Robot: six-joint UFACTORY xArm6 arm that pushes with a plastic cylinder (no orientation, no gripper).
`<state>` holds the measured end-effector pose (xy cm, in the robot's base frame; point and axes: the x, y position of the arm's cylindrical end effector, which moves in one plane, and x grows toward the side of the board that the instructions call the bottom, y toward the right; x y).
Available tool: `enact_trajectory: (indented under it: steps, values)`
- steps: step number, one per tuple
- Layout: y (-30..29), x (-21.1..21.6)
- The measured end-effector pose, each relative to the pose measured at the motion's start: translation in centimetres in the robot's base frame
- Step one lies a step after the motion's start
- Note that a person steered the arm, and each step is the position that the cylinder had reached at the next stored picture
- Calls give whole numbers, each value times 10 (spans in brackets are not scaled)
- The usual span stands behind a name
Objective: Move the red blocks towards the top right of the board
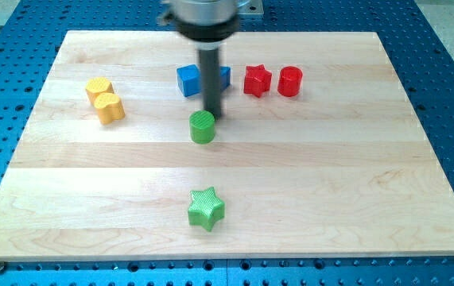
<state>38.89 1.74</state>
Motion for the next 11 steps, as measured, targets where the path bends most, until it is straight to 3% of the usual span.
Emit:
enact_trajectory:
  steps: [1, 3, 5, 6, 7, 8, 9, 10, 11]
  values:
    - [74, -30]
    - [112, -97]
    - [101, -21]
    - [33, -21]
    - [9, -27]
    - [24, -66]
    - [76, -100]
    - [116, -106]
    - [96, -89]
